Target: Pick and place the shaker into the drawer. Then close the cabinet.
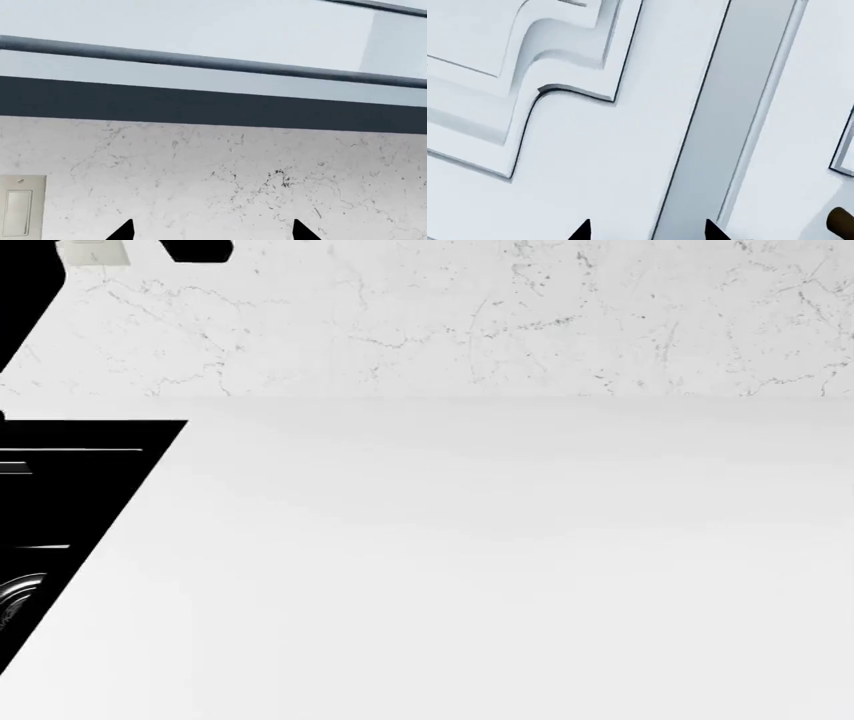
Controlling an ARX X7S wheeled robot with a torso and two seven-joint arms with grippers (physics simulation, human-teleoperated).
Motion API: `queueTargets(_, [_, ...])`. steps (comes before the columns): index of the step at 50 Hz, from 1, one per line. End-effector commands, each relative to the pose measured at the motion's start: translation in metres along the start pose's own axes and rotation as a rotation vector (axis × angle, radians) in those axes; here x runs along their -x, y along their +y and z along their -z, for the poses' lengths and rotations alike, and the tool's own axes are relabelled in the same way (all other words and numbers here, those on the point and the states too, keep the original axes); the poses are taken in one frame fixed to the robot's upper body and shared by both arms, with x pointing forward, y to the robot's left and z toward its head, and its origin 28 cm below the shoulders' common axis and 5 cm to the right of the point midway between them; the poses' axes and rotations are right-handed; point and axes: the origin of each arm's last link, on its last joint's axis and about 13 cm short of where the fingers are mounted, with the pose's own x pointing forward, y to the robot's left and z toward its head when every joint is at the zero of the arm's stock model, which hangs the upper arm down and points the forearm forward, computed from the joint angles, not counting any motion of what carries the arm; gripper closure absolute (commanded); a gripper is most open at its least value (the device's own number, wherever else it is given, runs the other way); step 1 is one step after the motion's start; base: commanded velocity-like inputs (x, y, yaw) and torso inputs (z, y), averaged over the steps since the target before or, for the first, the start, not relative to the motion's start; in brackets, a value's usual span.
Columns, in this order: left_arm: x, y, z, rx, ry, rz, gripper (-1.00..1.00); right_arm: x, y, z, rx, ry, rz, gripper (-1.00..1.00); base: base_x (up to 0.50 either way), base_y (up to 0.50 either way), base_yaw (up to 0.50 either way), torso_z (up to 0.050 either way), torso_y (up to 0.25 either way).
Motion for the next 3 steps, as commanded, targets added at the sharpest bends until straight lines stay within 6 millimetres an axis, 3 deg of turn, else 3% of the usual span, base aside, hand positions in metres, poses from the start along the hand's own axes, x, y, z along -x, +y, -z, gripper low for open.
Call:
queueTargets(1, [-0.002,-0.005,0.003,0.002,-0.002,0.018,-1.00,0.011,0.021,0.004,-0.154,-0.211,0.152,-1.00,0.00,0.00,0.00,0.000,0.000])
queueTargets(3, [-0.002,-0.006,0.002,0.000,-0.004,0.022,-1.00,0.024,0.021,0.007,-0.152,-0.213,0.218,-1.00,0.00,0.00,0.00,0.000,0.000])
